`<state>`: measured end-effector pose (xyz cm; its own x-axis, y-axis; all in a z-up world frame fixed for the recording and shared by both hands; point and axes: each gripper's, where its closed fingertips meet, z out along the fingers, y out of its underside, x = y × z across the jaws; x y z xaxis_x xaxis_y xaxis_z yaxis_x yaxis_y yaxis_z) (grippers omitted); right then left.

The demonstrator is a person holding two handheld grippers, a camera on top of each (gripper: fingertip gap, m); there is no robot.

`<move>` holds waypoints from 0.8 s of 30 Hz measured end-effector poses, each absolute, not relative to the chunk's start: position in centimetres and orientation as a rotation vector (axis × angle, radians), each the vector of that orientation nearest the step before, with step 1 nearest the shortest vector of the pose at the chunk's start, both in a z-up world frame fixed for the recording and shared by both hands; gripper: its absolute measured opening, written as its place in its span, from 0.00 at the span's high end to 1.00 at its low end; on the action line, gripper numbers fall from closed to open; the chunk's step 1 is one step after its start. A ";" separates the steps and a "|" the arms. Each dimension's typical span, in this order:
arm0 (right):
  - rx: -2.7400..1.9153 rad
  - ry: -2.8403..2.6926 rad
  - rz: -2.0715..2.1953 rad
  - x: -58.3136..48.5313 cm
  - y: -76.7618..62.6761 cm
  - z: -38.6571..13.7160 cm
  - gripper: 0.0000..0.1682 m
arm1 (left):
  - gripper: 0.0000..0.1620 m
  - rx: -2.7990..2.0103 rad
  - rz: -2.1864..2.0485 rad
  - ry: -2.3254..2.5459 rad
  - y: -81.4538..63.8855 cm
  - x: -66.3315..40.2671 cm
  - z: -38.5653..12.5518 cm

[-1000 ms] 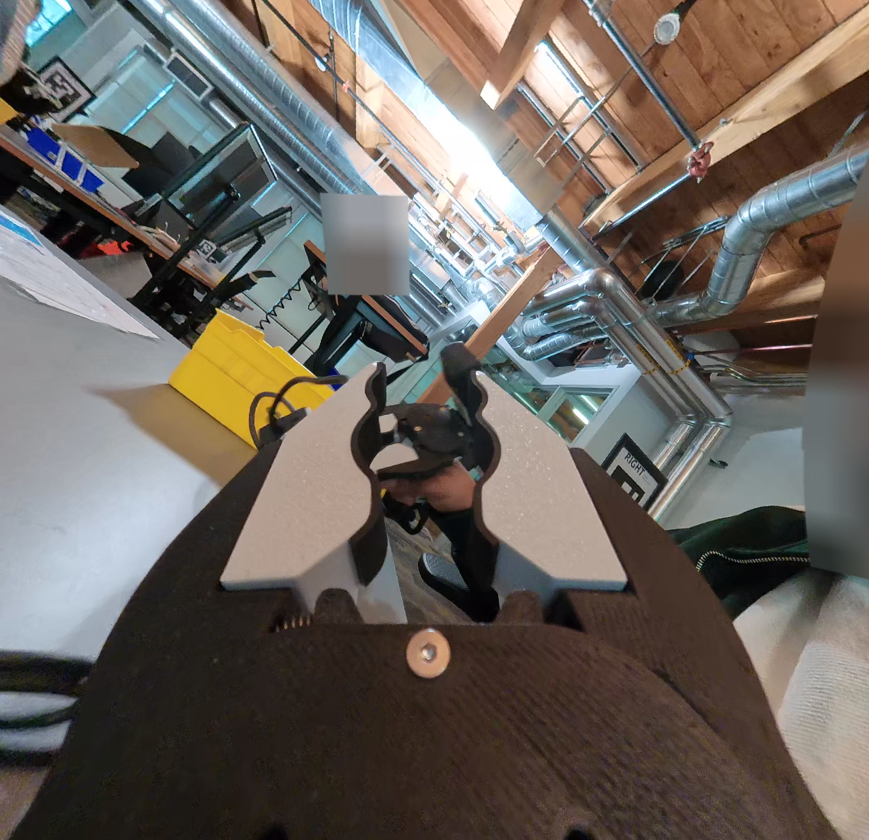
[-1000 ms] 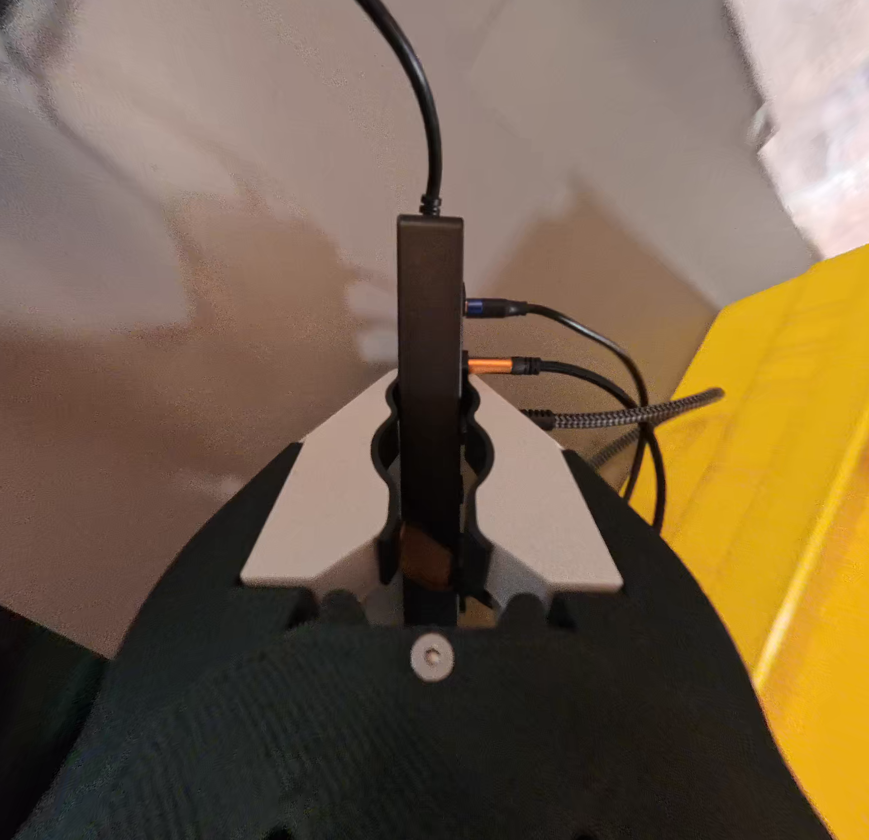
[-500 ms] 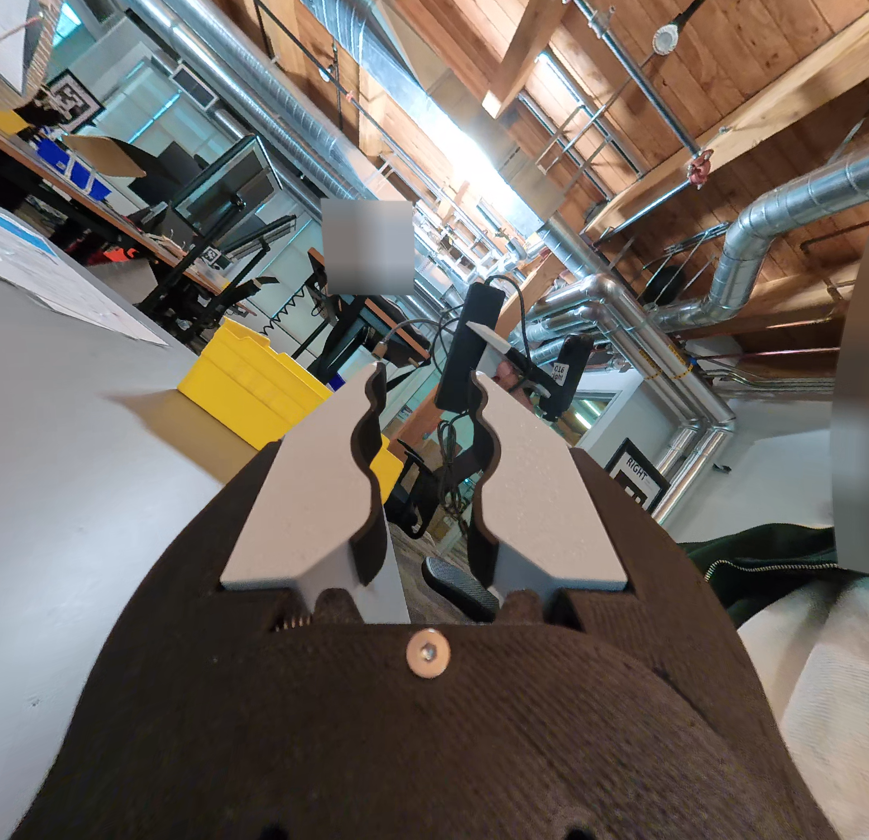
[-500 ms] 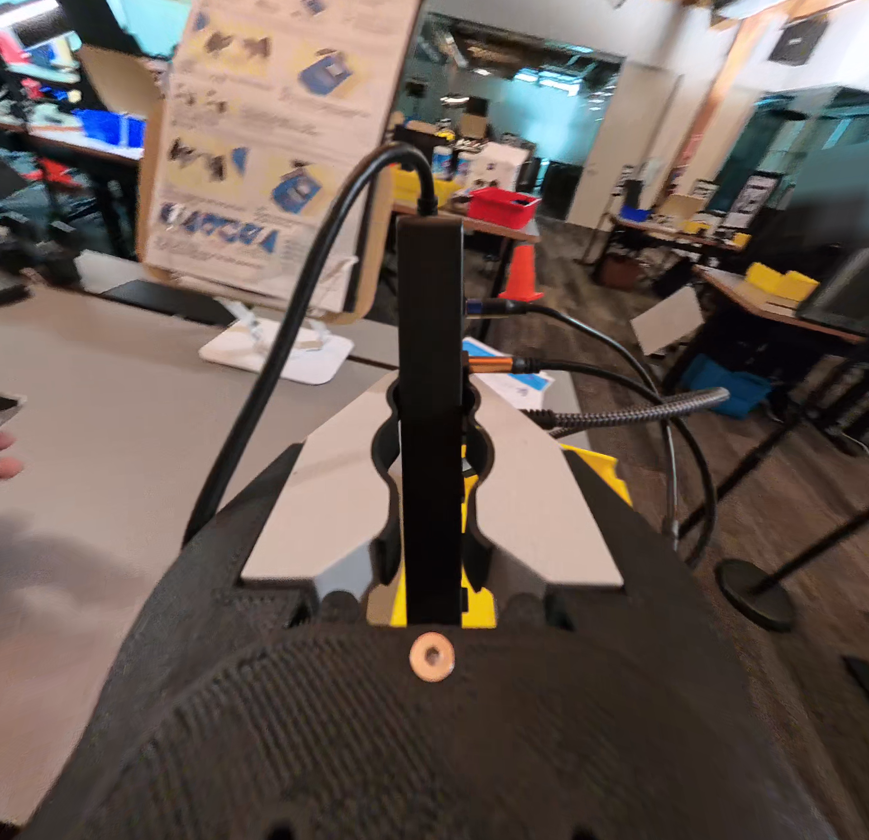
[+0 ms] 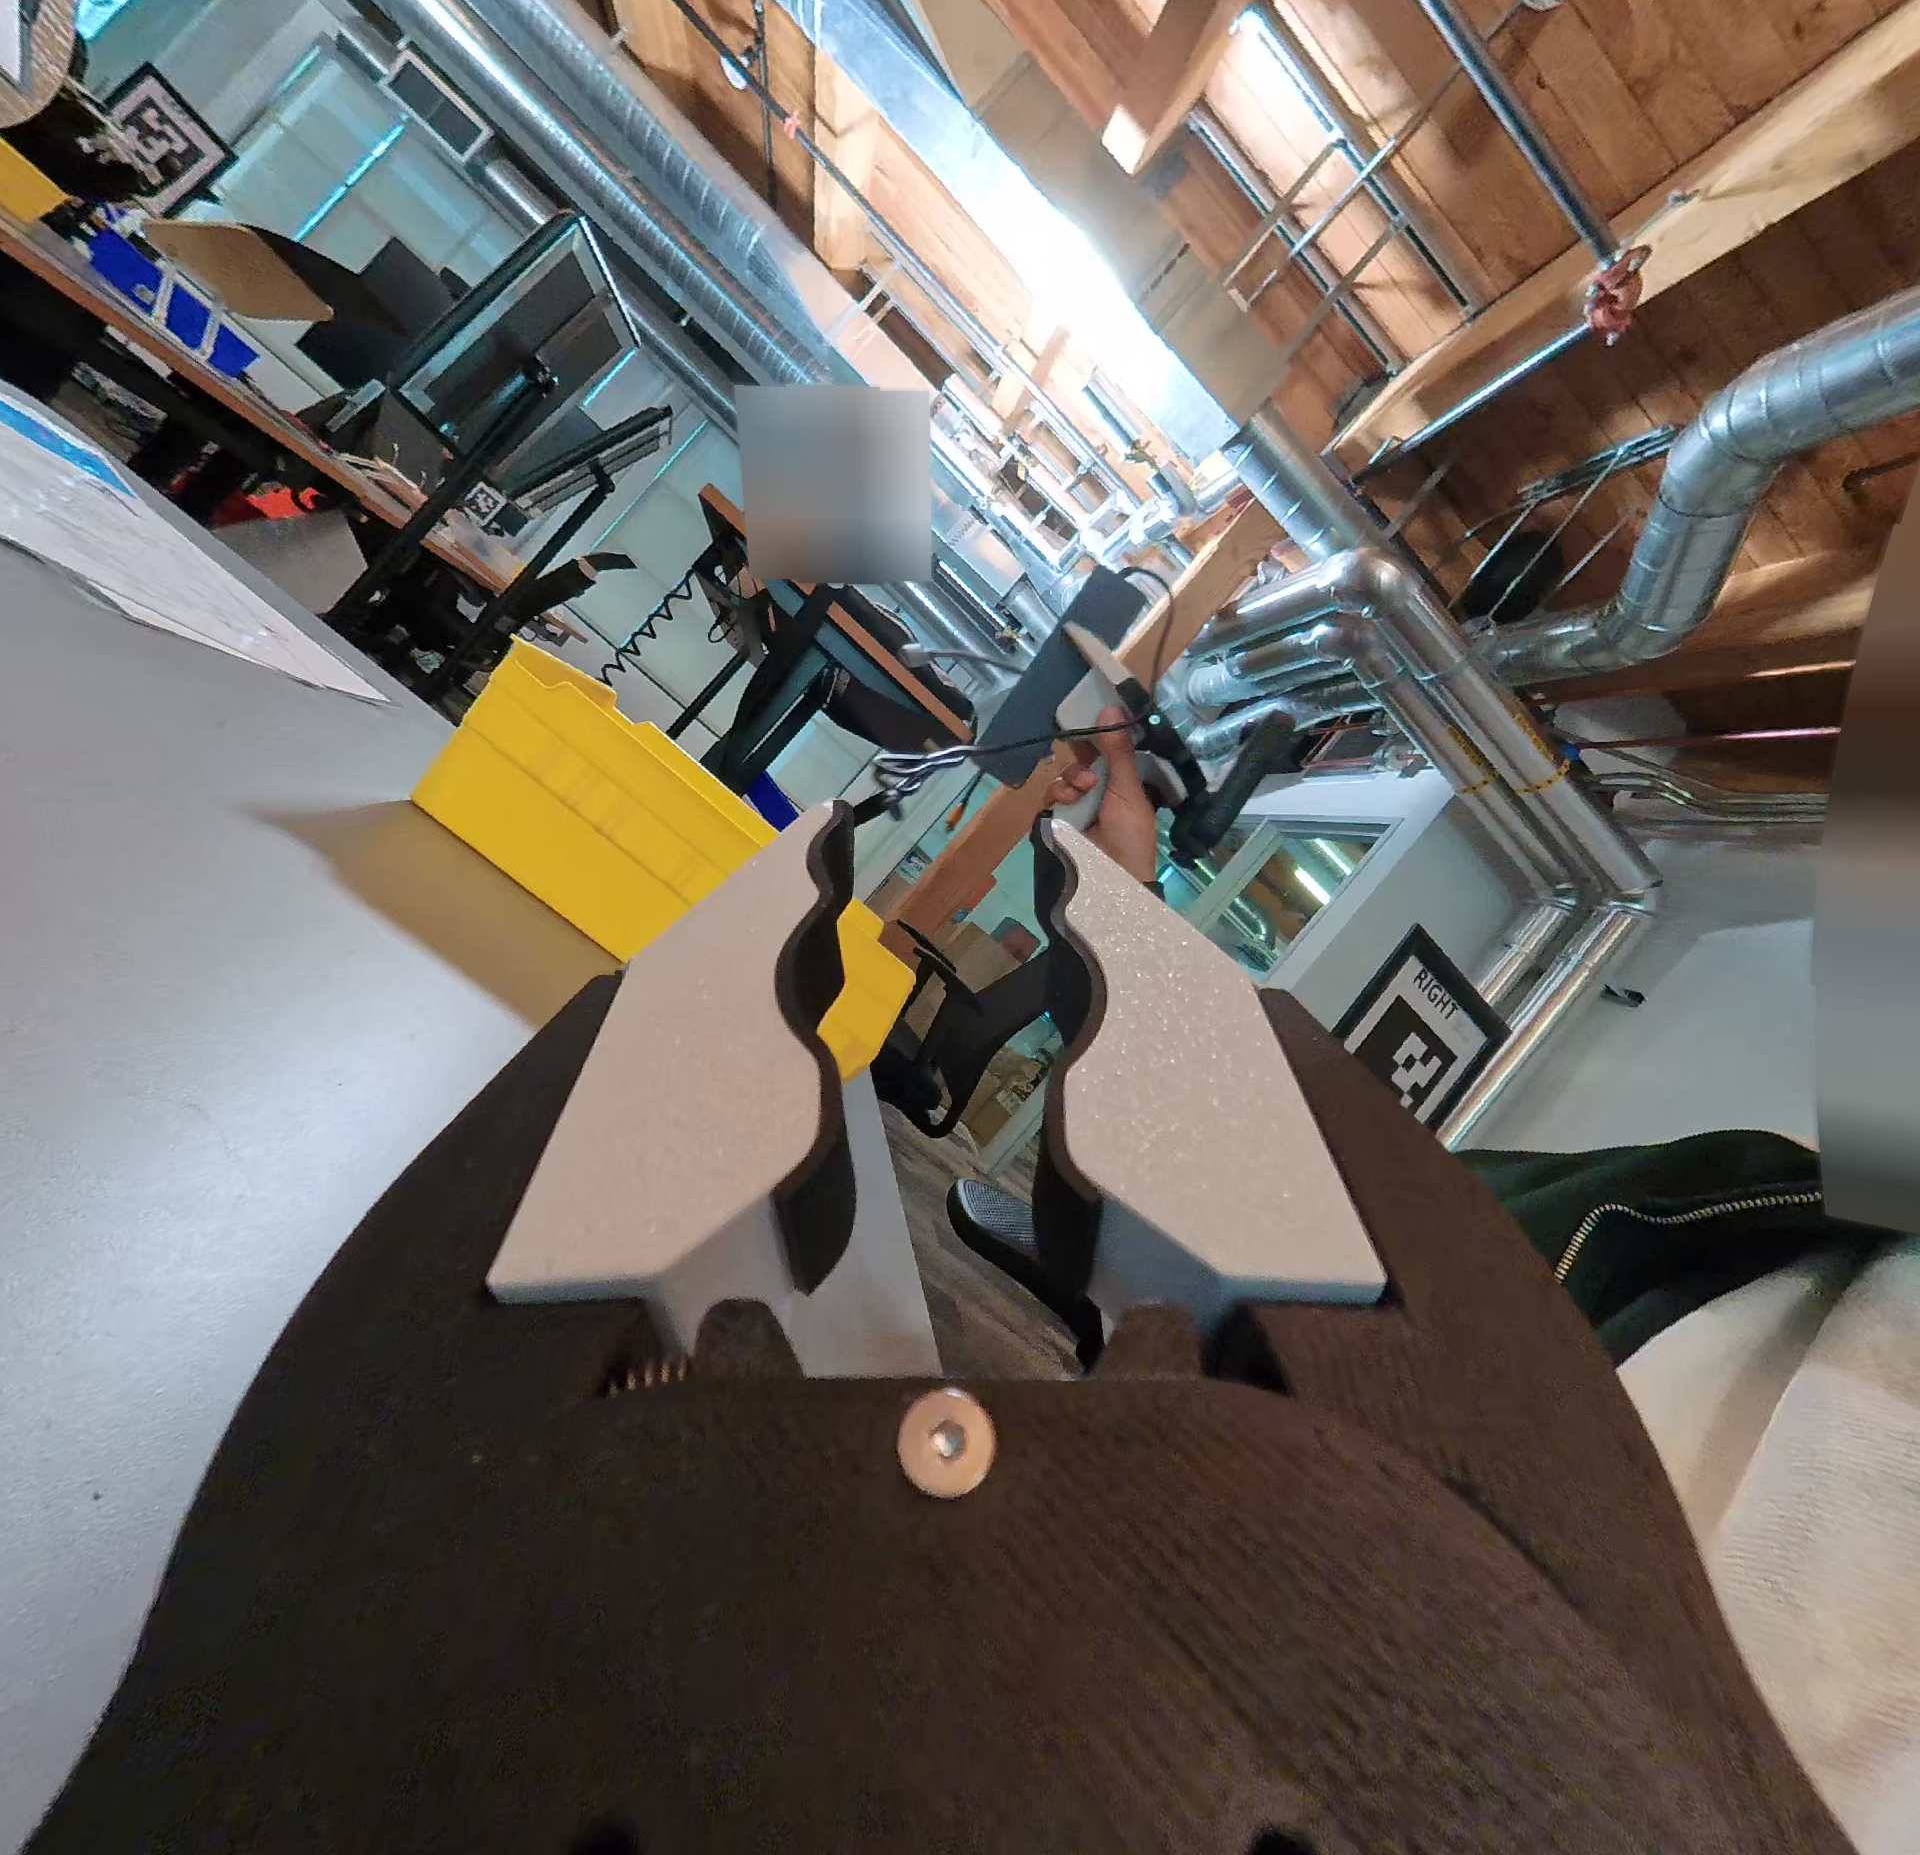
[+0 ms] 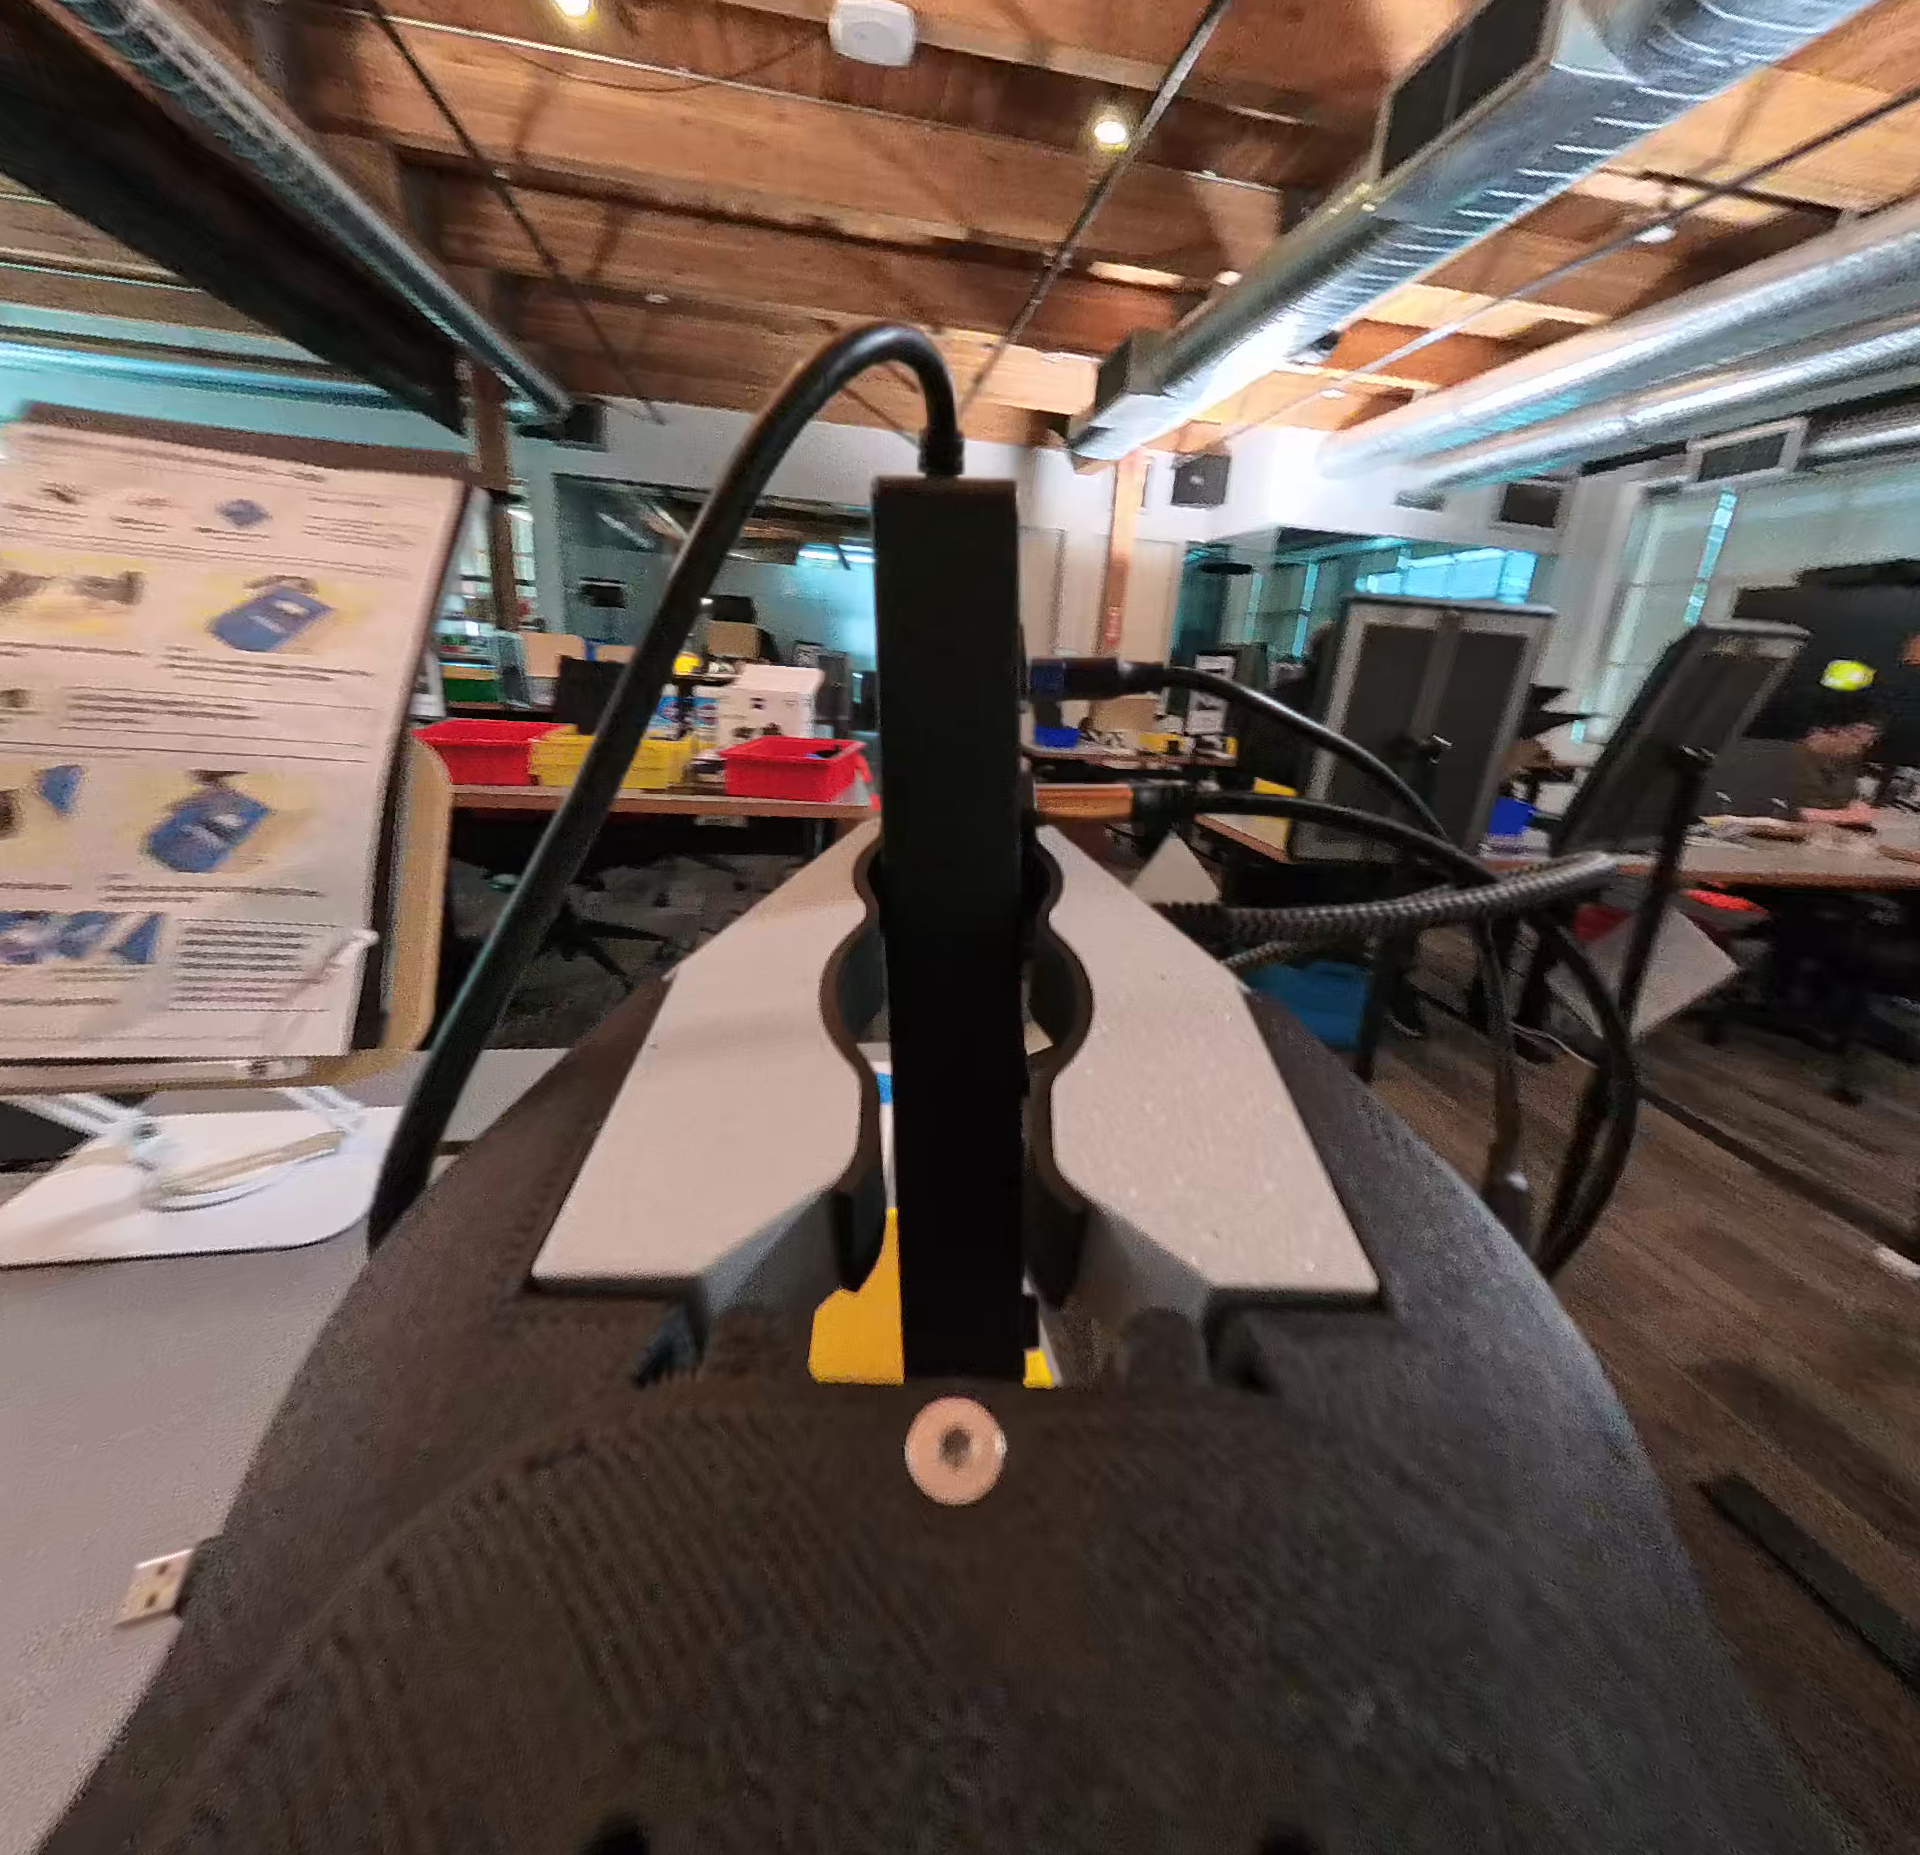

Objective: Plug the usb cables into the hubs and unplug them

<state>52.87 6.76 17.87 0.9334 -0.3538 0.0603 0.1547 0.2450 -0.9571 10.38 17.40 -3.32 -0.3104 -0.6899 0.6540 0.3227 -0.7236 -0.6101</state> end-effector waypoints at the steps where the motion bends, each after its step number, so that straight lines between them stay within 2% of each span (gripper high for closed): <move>1: -1.297 0.231 -0.367 54.1 7.1 16.8 0.87 | 0.80 -1.293 -2.068 0.487 17.5 10.4 -3.4; 8: -1.519 0.326 -0.385 56.3 11.1 7.5 0.87 | 0.80 -1.295 -2.093 0.456 17.8 10.3 -3.4; 17: -1.949 -0.109 -0.642 48.2 15.2 -3.3 0.87 | 0.80 -1.271 -2.157 0.394 18.0 10.0 -2.8; 21: -2.170 -0.213 -0.610 46.6 16.7 -9.3 0.87 | 0.80 -1.273 -2.167 0.411 17.8 10.2 -2.8; 24: -2.223 -0.222 -0.595 47.3 16.8 -11.4 0.84 | 0.80 -1.282 -2.155 0.430 17.7 10.4 -3.0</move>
